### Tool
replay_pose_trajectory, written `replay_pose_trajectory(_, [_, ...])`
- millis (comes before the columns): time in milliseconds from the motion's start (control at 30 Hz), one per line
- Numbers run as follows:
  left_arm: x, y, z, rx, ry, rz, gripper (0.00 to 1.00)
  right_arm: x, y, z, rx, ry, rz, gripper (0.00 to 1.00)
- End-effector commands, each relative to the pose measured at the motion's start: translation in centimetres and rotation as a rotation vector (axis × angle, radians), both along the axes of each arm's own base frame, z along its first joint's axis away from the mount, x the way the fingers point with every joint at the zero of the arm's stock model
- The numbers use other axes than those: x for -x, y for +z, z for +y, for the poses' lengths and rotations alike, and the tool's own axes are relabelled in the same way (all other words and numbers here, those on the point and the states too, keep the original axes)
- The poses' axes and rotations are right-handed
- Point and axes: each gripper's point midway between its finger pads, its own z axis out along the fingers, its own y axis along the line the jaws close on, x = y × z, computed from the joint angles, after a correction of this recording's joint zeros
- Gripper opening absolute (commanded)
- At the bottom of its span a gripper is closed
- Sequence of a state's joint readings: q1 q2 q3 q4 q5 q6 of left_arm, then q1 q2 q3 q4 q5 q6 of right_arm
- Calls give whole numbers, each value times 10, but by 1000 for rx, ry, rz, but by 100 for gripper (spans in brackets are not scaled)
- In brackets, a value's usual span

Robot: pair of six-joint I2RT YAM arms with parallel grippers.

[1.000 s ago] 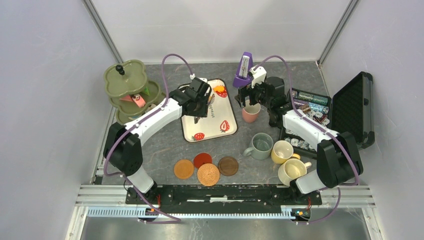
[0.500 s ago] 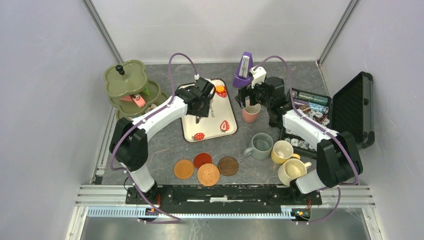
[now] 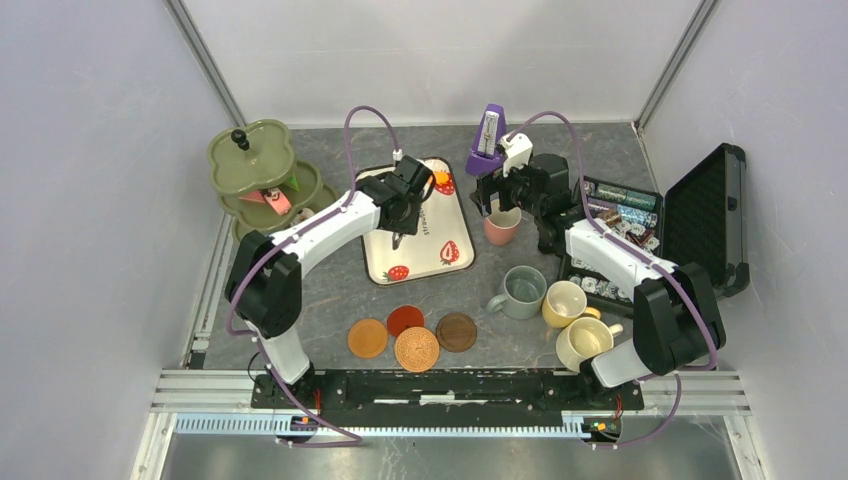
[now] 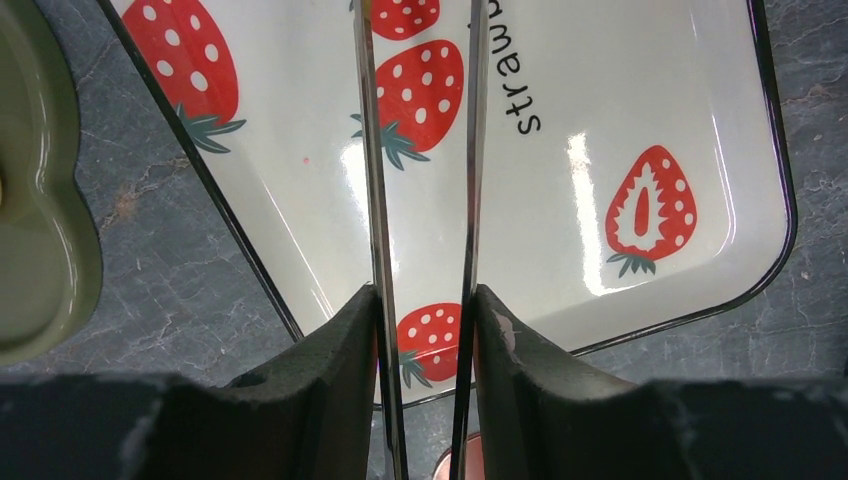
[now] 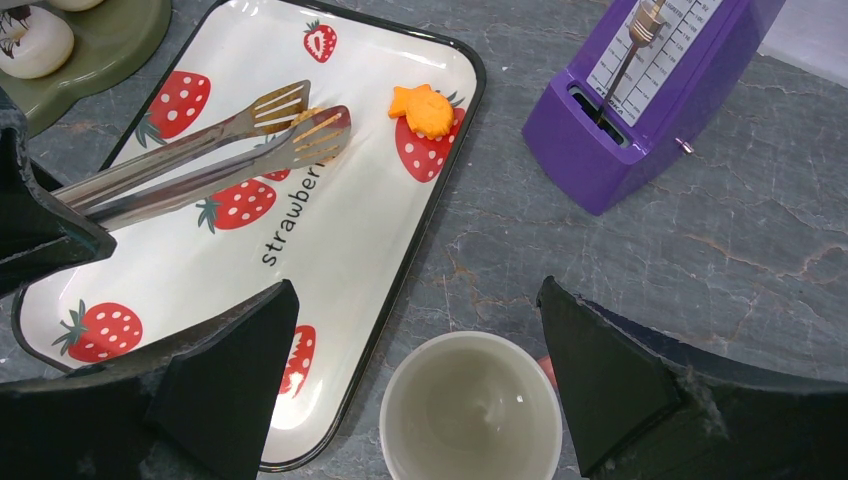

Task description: Serve the afternoon tea

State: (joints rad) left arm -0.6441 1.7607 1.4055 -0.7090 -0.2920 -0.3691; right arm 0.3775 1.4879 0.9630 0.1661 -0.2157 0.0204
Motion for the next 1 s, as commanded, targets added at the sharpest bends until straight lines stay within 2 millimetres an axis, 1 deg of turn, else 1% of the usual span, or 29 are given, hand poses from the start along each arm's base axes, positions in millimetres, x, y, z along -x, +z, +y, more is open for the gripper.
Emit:
replay_pose_trajectory(0, [-12, 40, -1, 1, -19, -111, 38, -11, 25, 2, -14, -3, -67, 98])
replay_pose_trajectory(200, [-5, 71, 8, 26, -2, -165, 35, -11, 26, 2, -15, -2, -71, 98])
replay_pose_trajectory(367, [6, 99, 21, 47, 25, -211, 33, -10, 28, 3, -23, 5, -72, 98])
replay_pose_trajectory(500, [16, 131, 36, 55, 52, -266, 32, -9, 30, 3, -26, 8, -76, 98])
replay_pose_trajectory(633, [27, 169, 55, 57, 87, -339, 33, -8, 31, 3, -27, 6, -78, 98])
replay_pose_trajectory(700, [33, 189, 67, 55, 108, -379, 33, -7, 32, 2, -26, 6, -81, 98])
replay_pose_trajectory(833, [44, 229, 104, -11, 194, -477, 33, -6, 34, 1, -25, 0, -86, 98])
replay_pose_trajectory(900, [51, 244, 122, -44, 233, -517, 34, -7, 35, 1, -26, -1, -88, 98])
replay_pose_trajectory(967, [59, 255, 140, -70, 268, -545, 35, -7, 35, 1, -28, 0, -84, 98])
